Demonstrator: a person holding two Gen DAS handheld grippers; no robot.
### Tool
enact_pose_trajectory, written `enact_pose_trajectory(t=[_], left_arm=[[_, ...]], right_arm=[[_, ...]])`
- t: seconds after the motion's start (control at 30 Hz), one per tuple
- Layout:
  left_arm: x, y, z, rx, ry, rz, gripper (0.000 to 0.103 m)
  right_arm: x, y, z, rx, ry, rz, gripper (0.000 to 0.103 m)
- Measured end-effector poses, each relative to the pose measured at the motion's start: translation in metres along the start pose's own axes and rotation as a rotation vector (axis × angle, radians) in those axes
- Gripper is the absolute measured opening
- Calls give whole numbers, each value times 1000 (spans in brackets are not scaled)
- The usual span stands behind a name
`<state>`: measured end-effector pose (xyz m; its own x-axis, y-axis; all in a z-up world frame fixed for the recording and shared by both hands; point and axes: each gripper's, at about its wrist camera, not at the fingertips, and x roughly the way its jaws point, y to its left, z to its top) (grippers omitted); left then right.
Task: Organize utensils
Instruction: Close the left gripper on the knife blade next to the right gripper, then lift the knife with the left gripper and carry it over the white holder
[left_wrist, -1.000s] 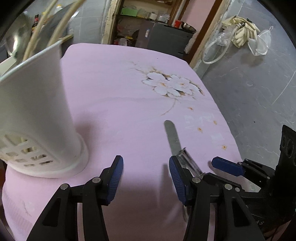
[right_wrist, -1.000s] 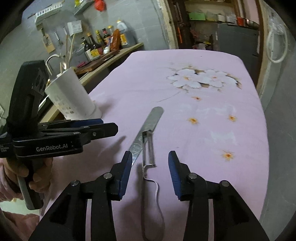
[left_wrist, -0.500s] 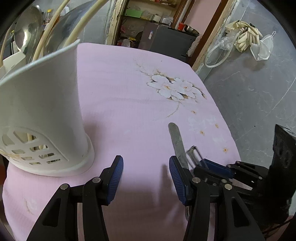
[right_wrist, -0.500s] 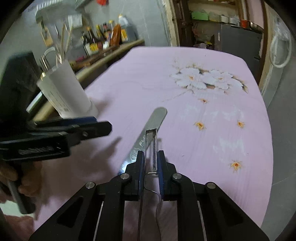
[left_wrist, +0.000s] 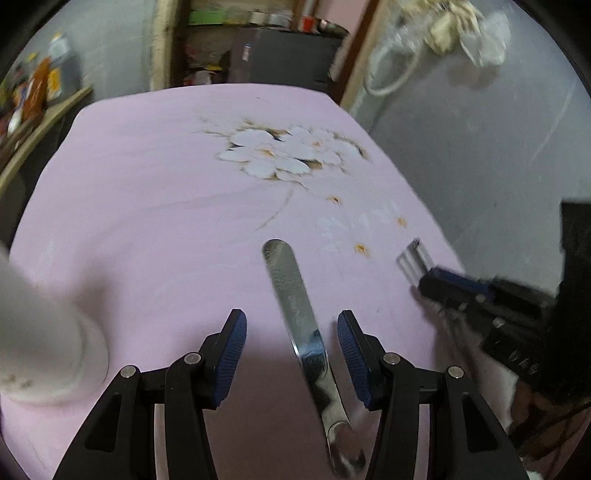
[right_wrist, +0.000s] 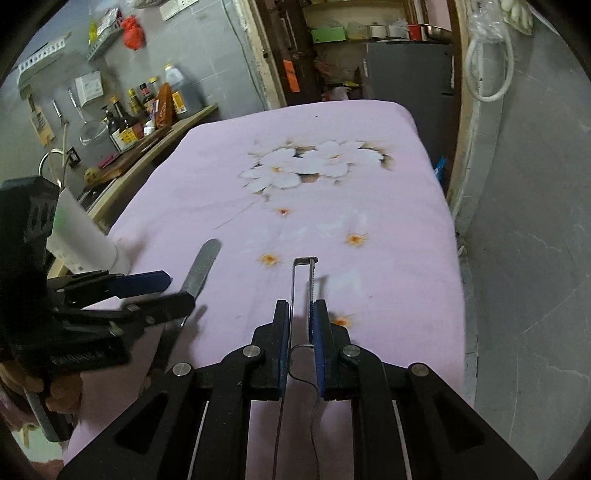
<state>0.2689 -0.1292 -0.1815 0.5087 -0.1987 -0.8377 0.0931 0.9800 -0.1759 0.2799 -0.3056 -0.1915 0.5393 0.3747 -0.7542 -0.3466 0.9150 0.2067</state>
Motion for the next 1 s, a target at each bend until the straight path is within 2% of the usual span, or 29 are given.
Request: enact_pose_trajectory(t=[0.17, 0.2, 0.23, 0.27, 0.47, 0.53, 0.67, 0.9, 0.97, 1.0], left_arm=[[10, -21, 5, 124, 5, 131, 40], [9, -21, 6, 126, 5, 136, 37], [9, -20, 7, 122, 6, 144, 29], [9, -19, 8, 118, 9, 144, 25], [2, -8, 16, 61, 64, 87, 20], [3, -3, 19, 25, 92, 58, 20], [5, -2, 22, 30, 140, 45, 20], [10, -11, 21, 90, 147, 89, 20], [10, -12, 20, 97, 138, 97, 20], [9, -12, 19, 97, 134, 99, 20]], right_arm=[[6, -3, 3, 8, 3, 19, 11], [7, -5, 4, 9, 10, 22, 12], [9, -7, 4, 10, 17, 25, 12], [11, -8, 4, 12, 26, 29, 12], [21, -12, 10, 8, 77, 53, 14], [25, -11, 16, -5, 104, 60, 24], [35, 0, 27, -52, 164, 27, 30], [42, 15, 31, -87, 191, -64, 29], [42, 15, 32, -79, 196, -87, 24], [41, 13, 33, -71, 197, -100, 15]])
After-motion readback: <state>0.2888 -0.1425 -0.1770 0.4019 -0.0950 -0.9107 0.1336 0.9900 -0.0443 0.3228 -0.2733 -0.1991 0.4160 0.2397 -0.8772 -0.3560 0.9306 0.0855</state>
